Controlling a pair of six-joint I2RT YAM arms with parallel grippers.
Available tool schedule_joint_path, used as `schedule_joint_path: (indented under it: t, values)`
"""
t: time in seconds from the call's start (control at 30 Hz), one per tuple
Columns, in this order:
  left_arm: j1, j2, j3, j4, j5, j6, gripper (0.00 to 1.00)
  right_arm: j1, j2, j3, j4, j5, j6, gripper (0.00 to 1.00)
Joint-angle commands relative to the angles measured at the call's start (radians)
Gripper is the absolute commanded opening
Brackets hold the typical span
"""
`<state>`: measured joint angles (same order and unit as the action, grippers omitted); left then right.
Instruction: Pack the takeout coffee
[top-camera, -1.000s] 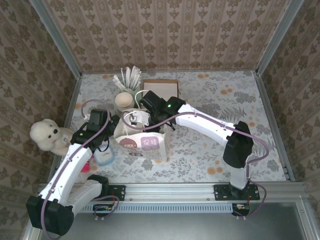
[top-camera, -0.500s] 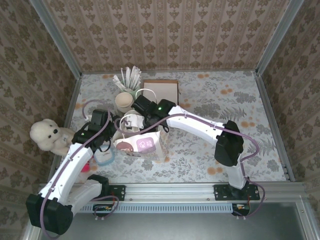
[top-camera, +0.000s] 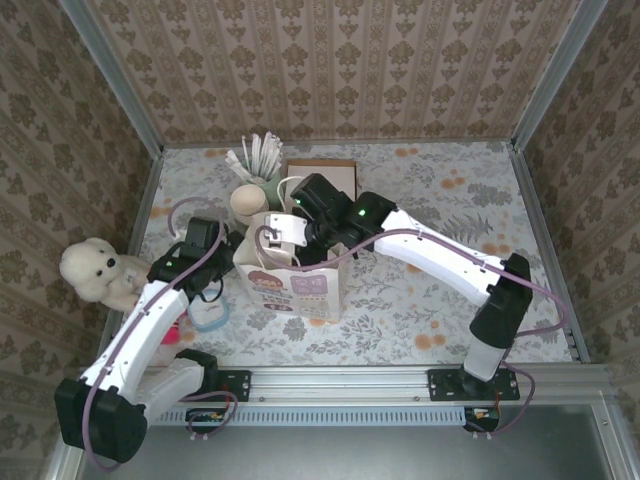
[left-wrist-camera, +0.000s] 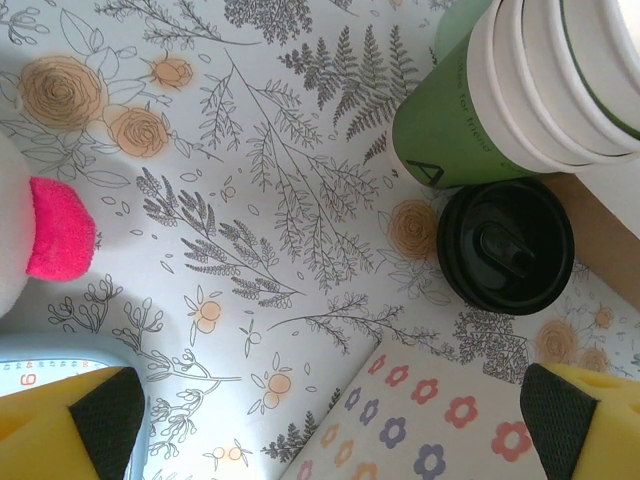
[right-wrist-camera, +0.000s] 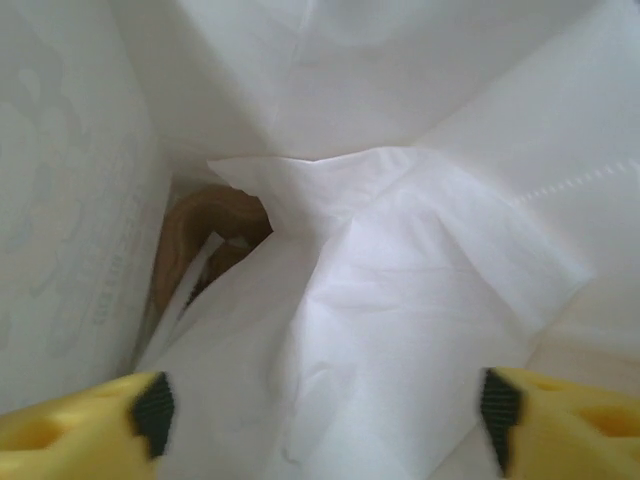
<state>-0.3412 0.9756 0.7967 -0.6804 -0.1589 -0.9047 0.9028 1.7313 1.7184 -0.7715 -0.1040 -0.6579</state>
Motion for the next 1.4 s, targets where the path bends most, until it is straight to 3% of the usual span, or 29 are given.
schedule_joint_path:
  t: [0.0,0.3,0.6,0.83,1.03,1.23,1.37]
  values:
    - [-0.011,0.019,0.046,0.010,0.018,0.005,1.00,-0.008,-0.067,-0.089,0.105,0.063,-0.117,1.00]
    - [-0.024,0.054,0.054,0.038,0.020,-0.009,1.00,-0.005,-0.252,-0.374,0.460,0.215,-0.403,1.00]
    - [-0.039,0.108,0.072,0.061,0.034,-0.006,1.00,-0.005,-0.238,-0.538,0.686,0.286,-0.628,0.98]
    - [-0.062,0.129,0.079,0.067,0.030,-0.012,1.00,-0.009,-0.187,-0.479,0.624,0.188,-0.558,0.98]
    - [-0.065,0.126,0.080,0.070,0.020,-0.013,1.00,-0.035,-0.248,-0.460,0.609,0.156,-0.519,0.99]
    - [-0.065,0.136,0.090,0.070,0.012,-0.005,1.00,-0.037,-0.324,-0.561,0.875,0.199,-0.649,0.99]
    - [-0.065,0.141,0.091,0.075,0.022,-0.005,1.00,-0.039,-0.373,-0.590,0.936,0.177,-0.761,0.99]
